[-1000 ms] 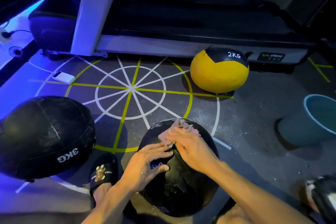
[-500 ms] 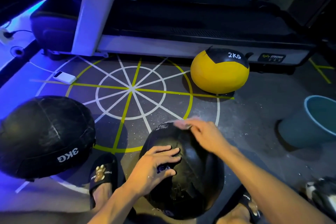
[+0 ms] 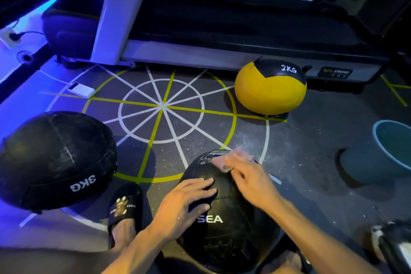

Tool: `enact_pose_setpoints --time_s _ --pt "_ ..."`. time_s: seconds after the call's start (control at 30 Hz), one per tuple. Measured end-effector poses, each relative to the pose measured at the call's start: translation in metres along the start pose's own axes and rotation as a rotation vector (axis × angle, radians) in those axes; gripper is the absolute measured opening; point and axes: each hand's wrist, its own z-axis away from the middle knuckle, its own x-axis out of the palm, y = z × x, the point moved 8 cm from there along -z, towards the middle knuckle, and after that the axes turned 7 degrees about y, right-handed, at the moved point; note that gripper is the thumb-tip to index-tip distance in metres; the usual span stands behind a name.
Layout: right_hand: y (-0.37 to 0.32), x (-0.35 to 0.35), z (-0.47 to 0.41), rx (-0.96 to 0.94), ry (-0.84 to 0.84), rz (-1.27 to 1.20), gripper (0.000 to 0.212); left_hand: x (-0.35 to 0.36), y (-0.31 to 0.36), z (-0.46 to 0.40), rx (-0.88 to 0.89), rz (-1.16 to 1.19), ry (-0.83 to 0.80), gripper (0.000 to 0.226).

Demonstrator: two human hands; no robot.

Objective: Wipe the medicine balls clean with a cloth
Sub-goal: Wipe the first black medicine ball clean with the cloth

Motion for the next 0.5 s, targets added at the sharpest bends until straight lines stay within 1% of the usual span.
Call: enact_pose_setpoints --time_s 0.03,0.07,0.1,0.2,0.23,0.27,0.3,0.33,0.37,0.4,0.43,0.47,0.5 --pt "-0.009 0.006 0.004 -0.107 -0.067 0.01 0.04 0.001 0.001 0.001 0.001 0.003 -0.013 0.037" --pt "-0.008 0.007 0.003 -0.148 -0.125 0.034 0.042 0.002 0.001 0.002 -0.001 0.012 -0.02 0.036" --pt "0.003 0.004 -0.001 -0.113 -0.148 0.054 0.042 0.003 0.002 0.002 -0.007 0.025 -0.024 0.036" --pt "0.059 -0.022 -0.02 0.274 -0.017 0.122 0.027 0.009 0.006 0.0 -0.014 0.033 -0.025 0.036" --pt "0.058 -0.022 -0.02 0.291 -0.004 0.146 0.025 0.011 0.008 -0.001 -0.012 0.025 -0.024 0.036" --pt "0.042 -0.017 -0.02 0.216 -0.001 0.129 0.027 0.012 0.008 -0.001 -0.01 0.018 -0.022 0.035" --pt "0.016 -0.008 -0.018 0.086 -0.028 0.077 0.032 0.012 0.007 -0.002 -0.01 0.014 -0.018 0.035" --pt "-0.012 0.002 -0.012 -0.039 -0.078 0.016 0.038 0.012 0.007 -0.001 -0.013 0.012 -0.015 0.035" --pt "-0.031 0.01 -0.004 -0.126 -0.141 -0.014 0.042 0.012 0.005 -0.001 -0.016 0.01 -0.018 0.035" --pt "-0.036 0.016 -0.003 -0.167 -0.193 0.002 0.044 0.012 0.004 0.0 -0.016 0.011 -0.024 0.035" --pt "-0.026 0.018 -0.007 -0.152 -0.218 0.031 0.044 0.012 0.005 0.0 -0.014 0.017 -0.032 0.035" --pt "-0.009 0.014 -0.016 -0.091 -0.196 0.06 0.042 0.012 0.006 0.0 -0.011 0.023 -0.039 0.036" --pt "0.019 0.007 -0.027 0.041 -0.152 0.1 0.039 0.013 0.007 -0.001 -0.011 0.028 -0.044 0.037"
